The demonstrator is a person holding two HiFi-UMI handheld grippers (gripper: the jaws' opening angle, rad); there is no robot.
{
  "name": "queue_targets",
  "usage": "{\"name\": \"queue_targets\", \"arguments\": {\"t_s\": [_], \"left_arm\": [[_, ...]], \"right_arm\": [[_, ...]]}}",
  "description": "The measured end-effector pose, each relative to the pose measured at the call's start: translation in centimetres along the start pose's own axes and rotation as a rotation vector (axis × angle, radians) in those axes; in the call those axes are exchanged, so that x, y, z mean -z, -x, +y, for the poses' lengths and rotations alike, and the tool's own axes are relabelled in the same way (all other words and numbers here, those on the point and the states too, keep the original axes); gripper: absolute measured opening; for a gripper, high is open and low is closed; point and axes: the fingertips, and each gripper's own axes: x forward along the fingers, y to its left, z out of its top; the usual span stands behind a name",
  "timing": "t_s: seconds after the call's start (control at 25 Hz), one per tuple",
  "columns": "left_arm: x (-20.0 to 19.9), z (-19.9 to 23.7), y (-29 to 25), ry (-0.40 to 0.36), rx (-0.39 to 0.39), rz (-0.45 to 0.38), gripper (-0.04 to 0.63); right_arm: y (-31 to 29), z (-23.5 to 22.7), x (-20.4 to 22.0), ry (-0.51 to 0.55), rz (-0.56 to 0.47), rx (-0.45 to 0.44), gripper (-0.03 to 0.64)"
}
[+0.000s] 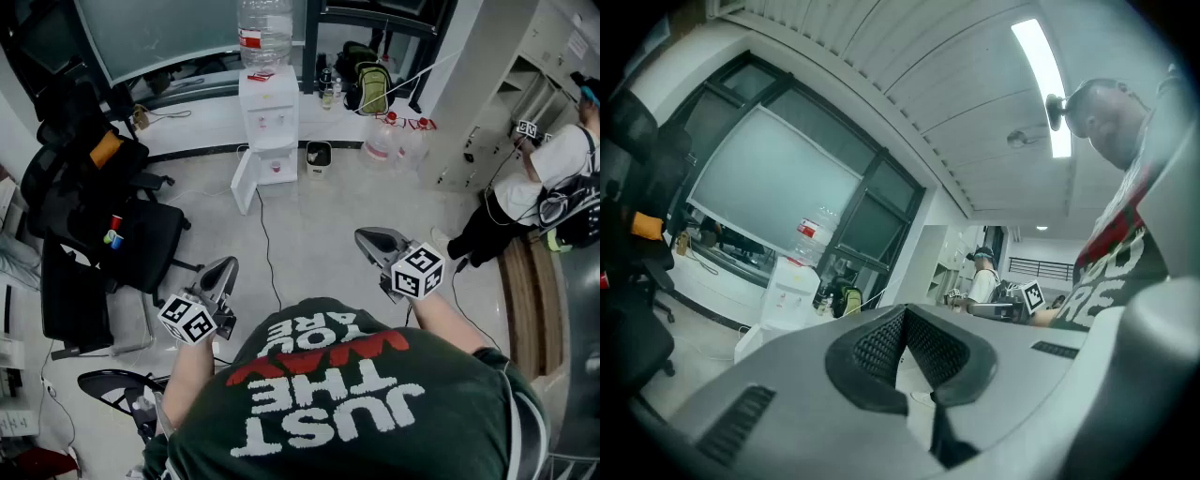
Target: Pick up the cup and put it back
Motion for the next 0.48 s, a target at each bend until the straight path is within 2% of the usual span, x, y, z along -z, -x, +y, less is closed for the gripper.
{"name": "queue_targets", "arguments": {"t_s": [0.48], "left_arm": [[0.00,0.12,-0.27,0.017,-0.023,0.007,0.008]], "right_arm": [[-0.27,-0.27,0.15,-0.002,0.005,-0.009,0.032]]}}
